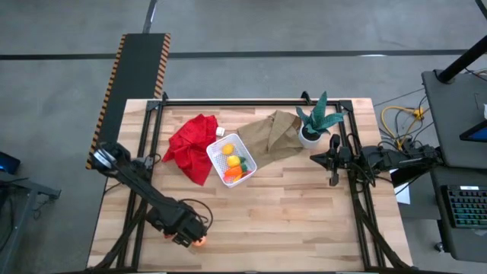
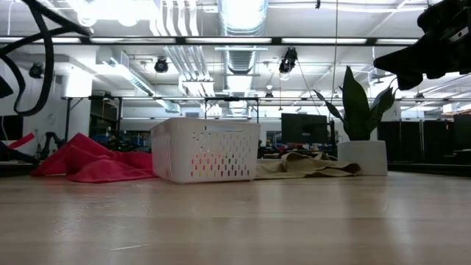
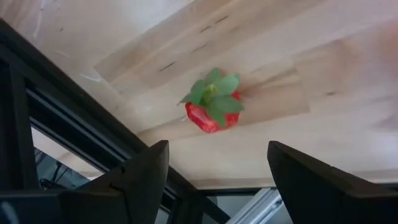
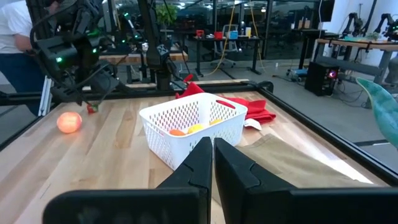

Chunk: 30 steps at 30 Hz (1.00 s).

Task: Pick and placing Produce into tupperware
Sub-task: Put the toy strawberry into the white bin

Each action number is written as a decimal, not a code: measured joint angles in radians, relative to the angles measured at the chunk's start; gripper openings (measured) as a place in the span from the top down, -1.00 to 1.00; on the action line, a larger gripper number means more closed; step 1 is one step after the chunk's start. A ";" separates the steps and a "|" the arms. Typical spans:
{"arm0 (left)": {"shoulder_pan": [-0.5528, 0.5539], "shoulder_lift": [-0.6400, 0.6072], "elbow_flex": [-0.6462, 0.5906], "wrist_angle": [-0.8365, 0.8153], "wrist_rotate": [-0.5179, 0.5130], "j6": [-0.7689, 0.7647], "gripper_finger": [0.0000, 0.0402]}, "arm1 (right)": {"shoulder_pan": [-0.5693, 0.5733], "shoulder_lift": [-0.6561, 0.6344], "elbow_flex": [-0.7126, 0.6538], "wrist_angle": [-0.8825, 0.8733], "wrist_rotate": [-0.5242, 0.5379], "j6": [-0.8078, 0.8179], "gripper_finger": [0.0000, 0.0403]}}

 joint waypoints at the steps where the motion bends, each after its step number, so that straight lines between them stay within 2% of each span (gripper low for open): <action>1: 0.000 0.006 -0.001 0.001 0.000 0.000 -0.29 | 0.000 0.000 0.000 0.000 0.000 -0.002 0.96; 30: -0.005 0.076 -0.049 0.082 -0.004 0.022 -0.29 | 0.000 0.001 0.000 -0.002 -0.004 0.005 0.96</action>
